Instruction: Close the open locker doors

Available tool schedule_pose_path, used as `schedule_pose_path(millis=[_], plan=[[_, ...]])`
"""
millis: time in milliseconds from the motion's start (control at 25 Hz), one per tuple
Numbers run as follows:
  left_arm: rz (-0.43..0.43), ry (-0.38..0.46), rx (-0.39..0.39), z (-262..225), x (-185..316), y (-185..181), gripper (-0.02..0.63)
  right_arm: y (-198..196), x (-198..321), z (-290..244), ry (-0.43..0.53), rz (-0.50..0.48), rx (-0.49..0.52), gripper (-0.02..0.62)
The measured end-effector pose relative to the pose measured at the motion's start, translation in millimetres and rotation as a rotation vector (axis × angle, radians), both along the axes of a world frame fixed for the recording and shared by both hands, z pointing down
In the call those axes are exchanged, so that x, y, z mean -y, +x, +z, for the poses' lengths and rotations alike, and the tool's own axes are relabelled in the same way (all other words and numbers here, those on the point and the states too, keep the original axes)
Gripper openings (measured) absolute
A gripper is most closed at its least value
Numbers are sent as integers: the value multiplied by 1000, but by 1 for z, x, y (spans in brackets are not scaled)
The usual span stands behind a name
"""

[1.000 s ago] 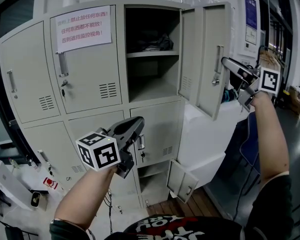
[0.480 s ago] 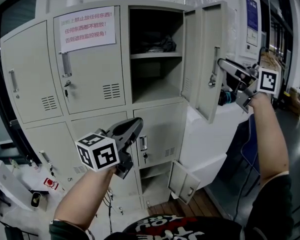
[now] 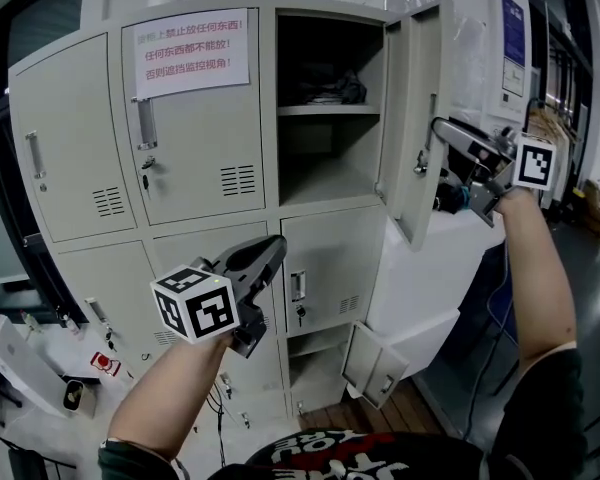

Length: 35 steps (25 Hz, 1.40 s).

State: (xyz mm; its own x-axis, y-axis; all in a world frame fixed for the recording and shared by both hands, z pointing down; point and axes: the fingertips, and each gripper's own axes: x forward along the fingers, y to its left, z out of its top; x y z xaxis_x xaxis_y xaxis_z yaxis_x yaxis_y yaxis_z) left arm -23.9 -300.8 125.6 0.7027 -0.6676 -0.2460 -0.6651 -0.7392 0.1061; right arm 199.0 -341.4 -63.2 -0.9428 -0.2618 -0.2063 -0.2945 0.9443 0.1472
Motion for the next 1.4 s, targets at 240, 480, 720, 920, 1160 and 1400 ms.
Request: schedule_pose_path(millis=[240,480,720,920,1160,1400], plan=[[-6,3,-4,-1,-4,-11,3,-18,-6,-1,20,-17,-10,163],[-11,1,-7,0,-5,-25,3,-39,-7,-2,30,-24,-24,167],[-19,-3,-9,2,-5,-43,3,-60,-4,-1,35,-19,-30,169],[-28,-3,-9,2,-5,-56,3,-78,-1,0,40,-21,-40,155],[-40,-9,-13,5,-7,-76,3,-101,7,0,36,-7,-41,146],[-61,-12,-16,7,-9,-98,3,-122,16,0,43,7,-44,140]])
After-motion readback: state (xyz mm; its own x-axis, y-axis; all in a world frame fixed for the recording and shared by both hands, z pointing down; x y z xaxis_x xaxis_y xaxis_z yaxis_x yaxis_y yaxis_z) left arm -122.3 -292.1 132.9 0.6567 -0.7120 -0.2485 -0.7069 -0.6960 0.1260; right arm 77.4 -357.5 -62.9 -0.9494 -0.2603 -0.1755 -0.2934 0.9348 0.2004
